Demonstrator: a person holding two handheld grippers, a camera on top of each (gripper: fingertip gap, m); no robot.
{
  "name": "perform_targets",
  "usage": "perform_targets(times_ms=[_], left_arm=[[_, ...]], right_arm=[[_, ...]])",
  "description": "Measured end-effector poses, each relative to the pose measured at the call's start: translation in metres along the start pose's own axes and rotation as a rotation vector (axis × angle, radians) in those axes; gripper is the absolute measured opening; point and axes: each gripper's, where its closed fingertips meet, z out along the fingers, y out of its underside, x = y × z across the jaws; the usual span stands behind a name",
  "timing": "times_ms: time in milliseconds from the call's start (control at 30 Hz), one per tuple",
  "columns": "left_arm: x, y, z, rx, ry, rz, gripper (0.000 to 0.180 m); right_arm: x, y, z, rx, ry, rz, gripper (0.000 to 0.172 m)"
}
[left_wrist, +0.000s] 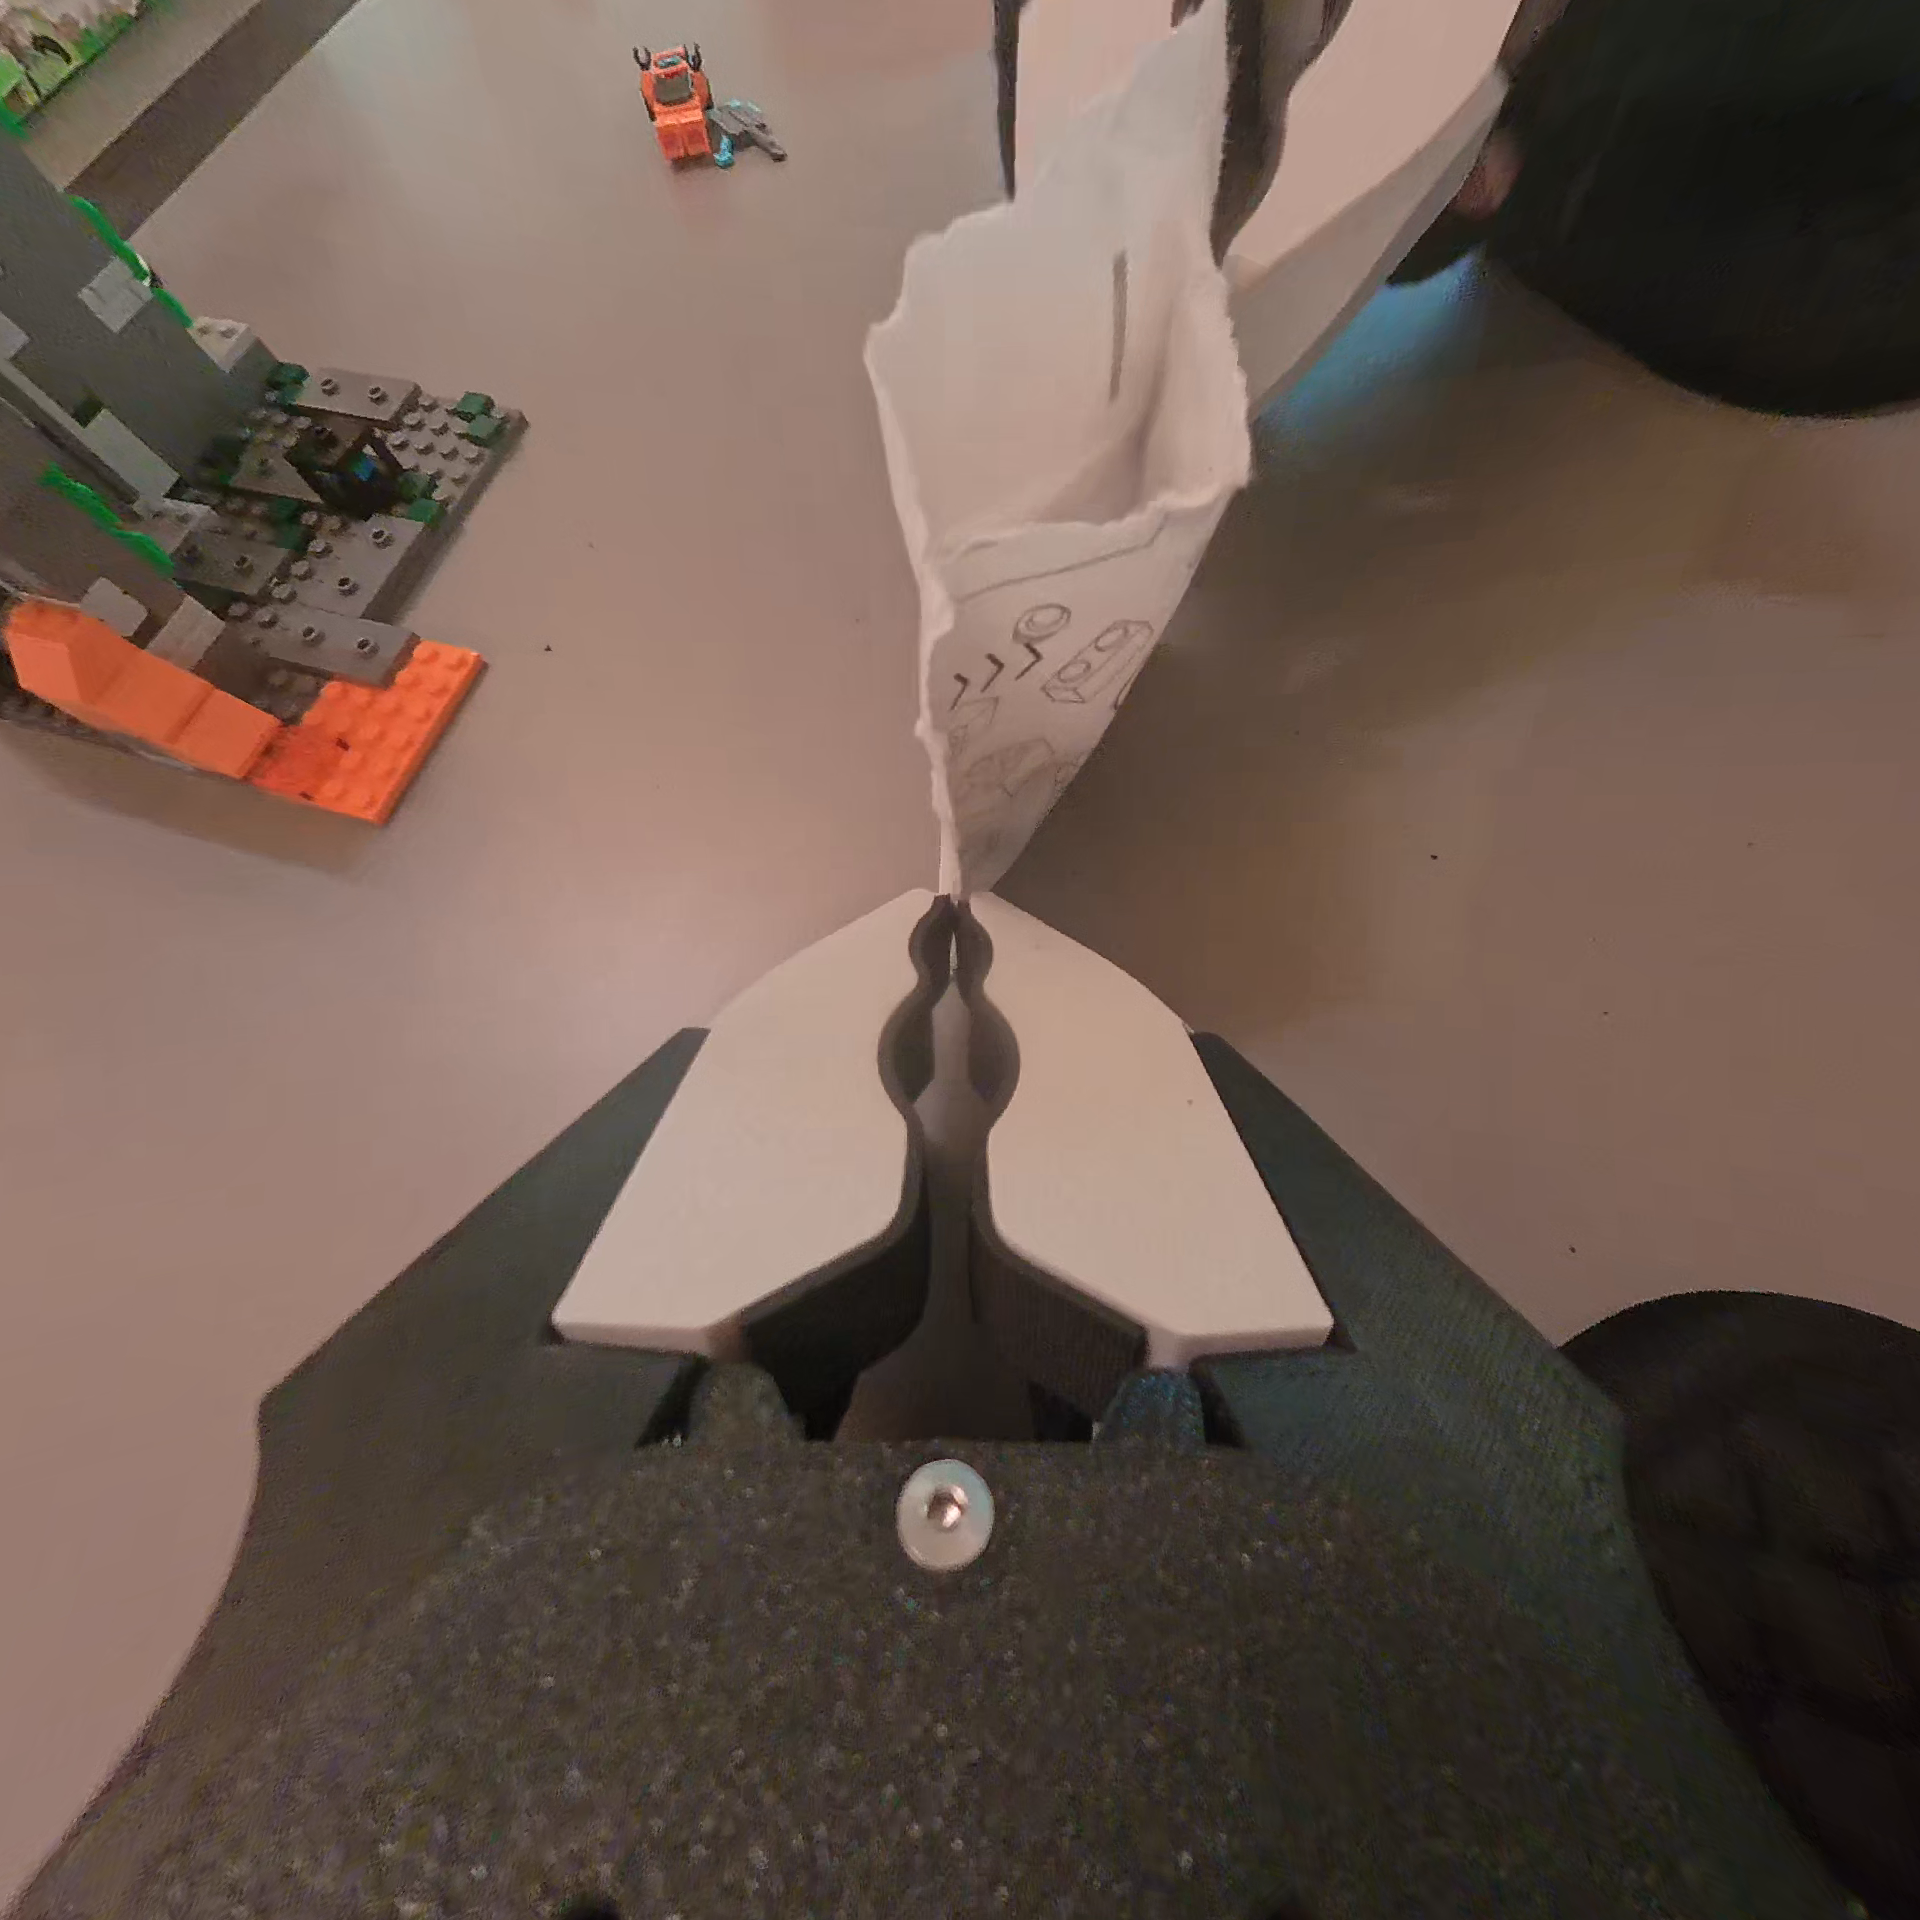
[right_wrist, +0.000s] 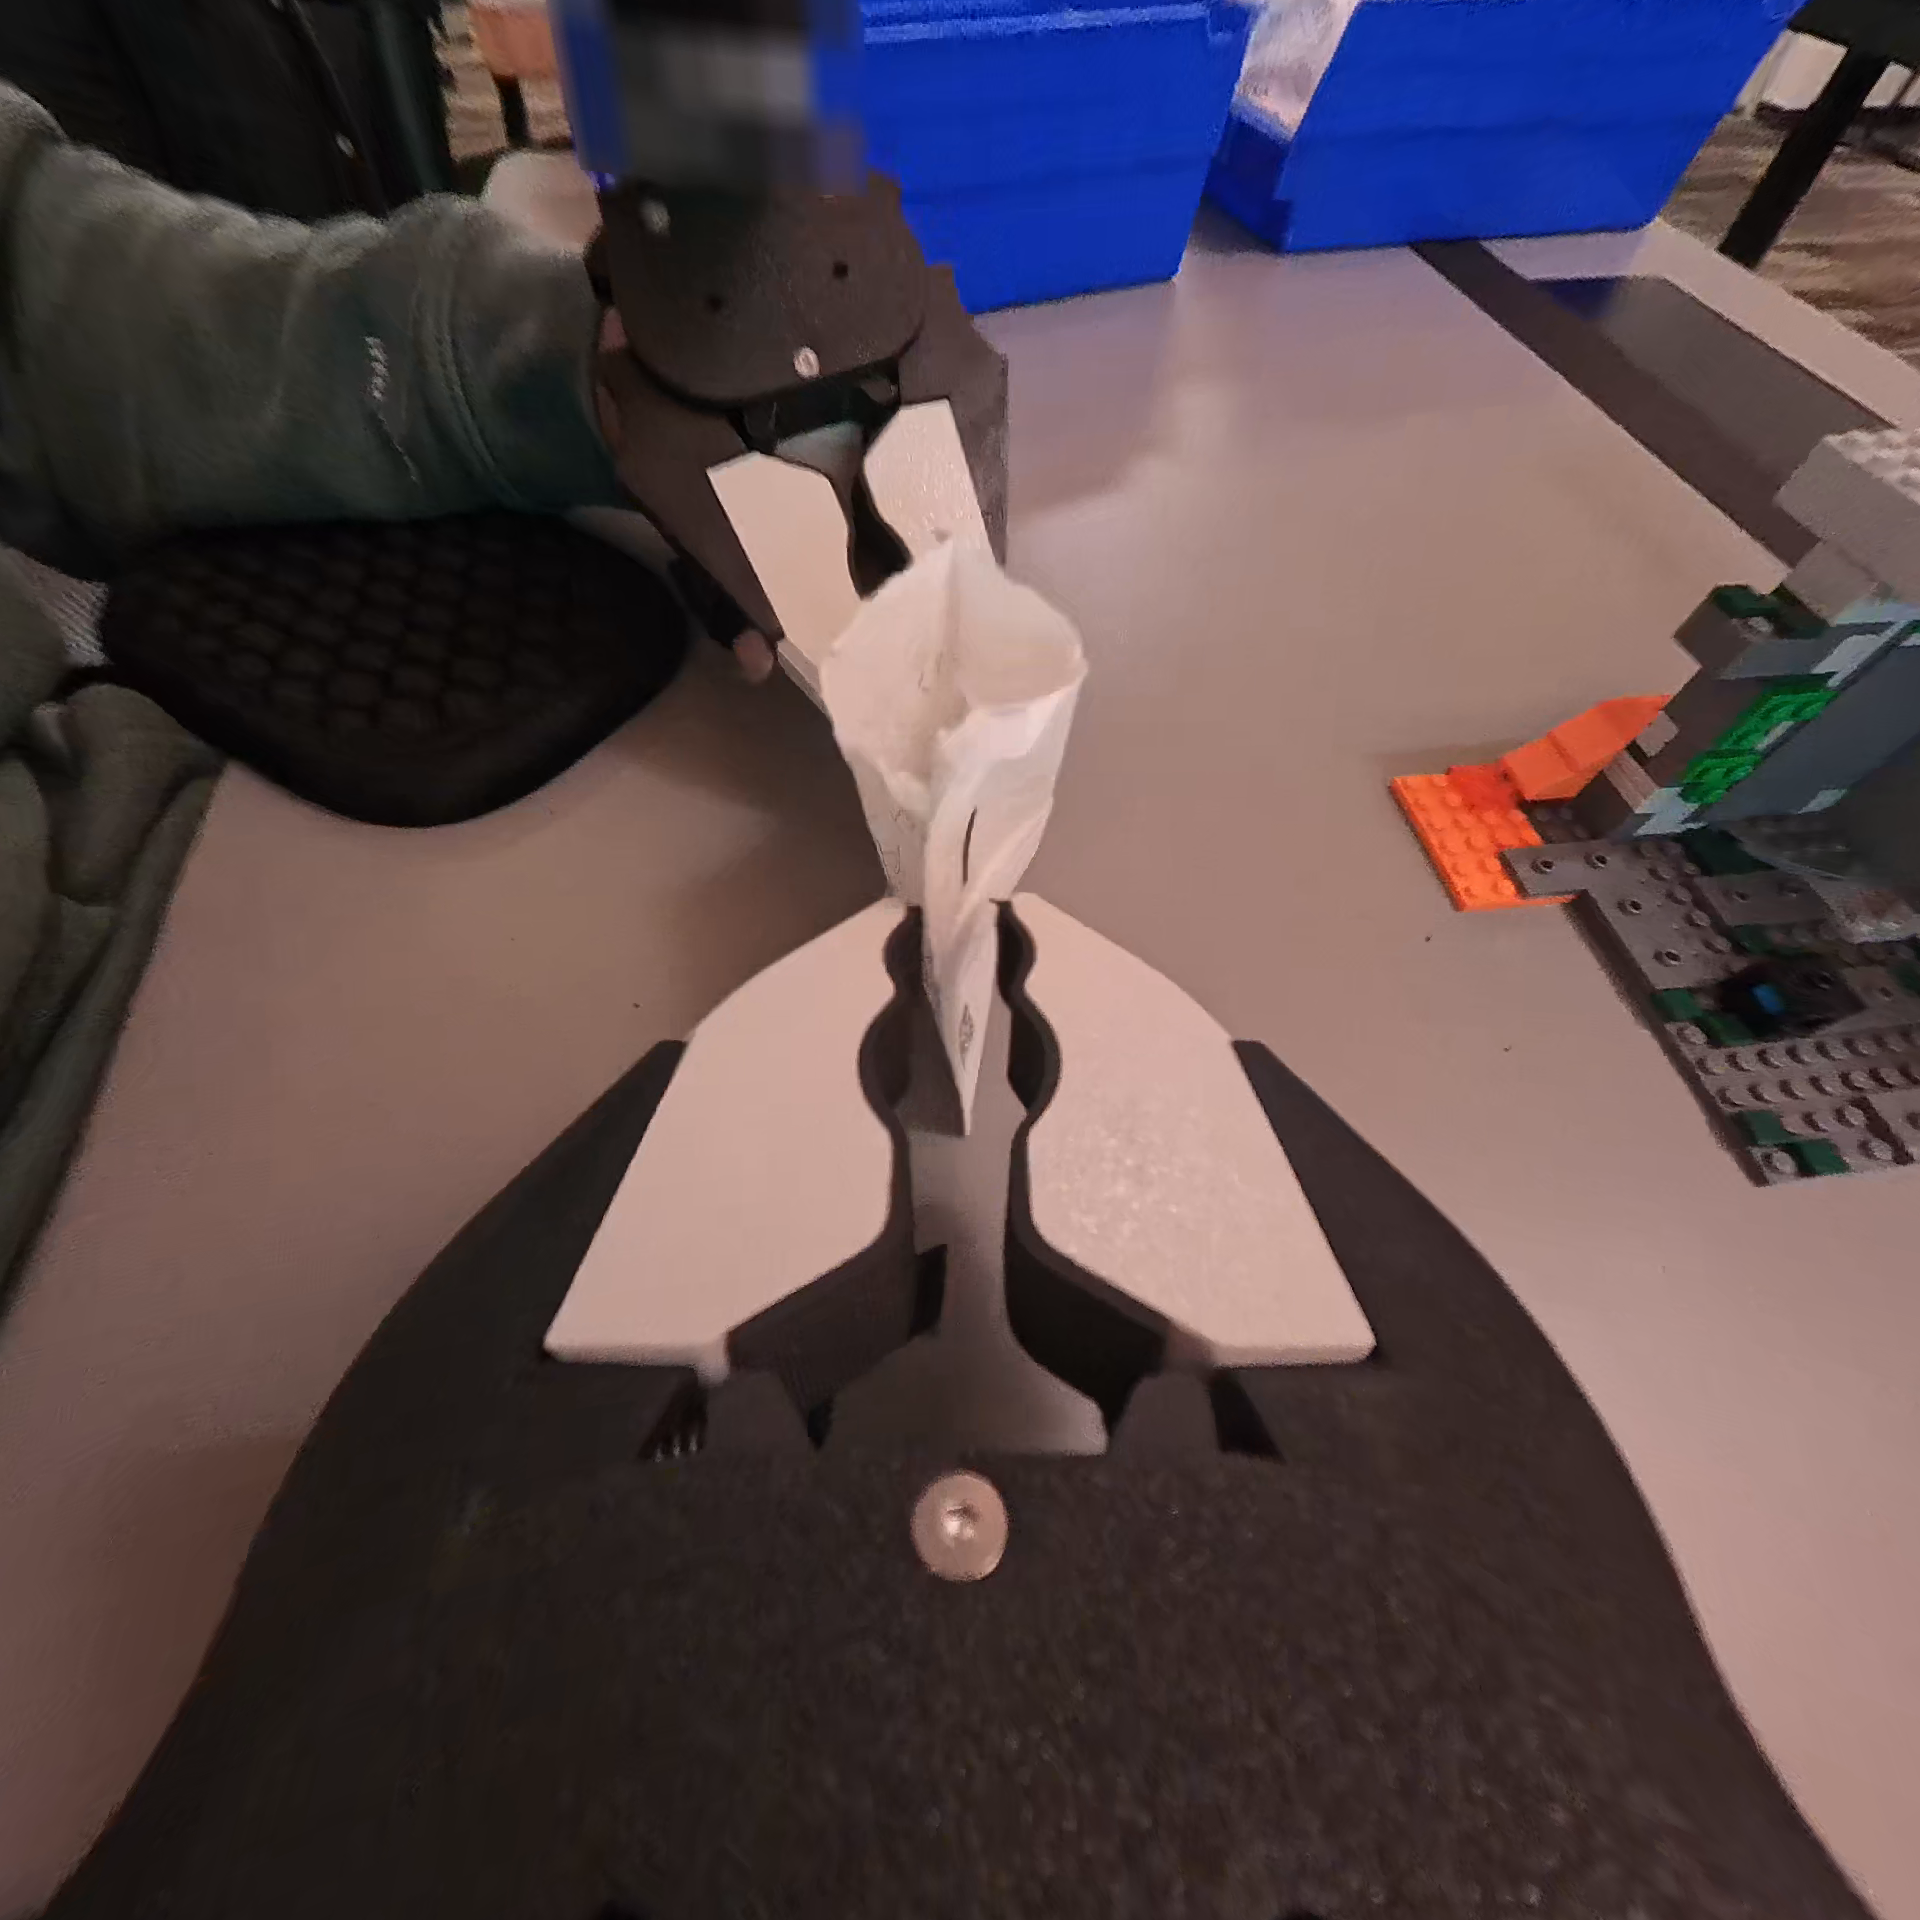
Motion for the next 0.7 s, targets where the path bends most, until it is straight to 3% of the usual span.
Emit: perform_targets(times_ms=[100,167,300,433,567,700], left_arm=[[-0.003,0.001,-0.001,-0.001,-0.008,-0.027,0.000],[-0.004,0.001,-0.001,-0.002,-0.010,-0.038,0.000],[-0.004,0.001,-0.002,-0.002,-0.010,-0.039,0.000],[-0.005,0.002,-0.003,-0.002,-0.014,-0.044,0.000],[-0.006,0.002,-0.003,-0.002,-0.016,-0.052,0.000],[-0.010,0.003,-0.003,-0.003,-0.024,-0.093,0.000]], right_arm=[[0.012,-0.009,-0.017,0.056,-0.031,0.078,0.022],[0.044,-0.008,-0.025,0.046,0.078,0.102,0.019],[0.121,0.012,-0.025,-0.162,0.328,0.119,0.020],[0.174,0.020,0.000,-0.282,0.410,0.119,0.024],[0.195,0.039,0.025,-0.400,0.394,0.147,0.028],[0.201,0.045,0.033,-0.418,0.392,0.145,0.025]])
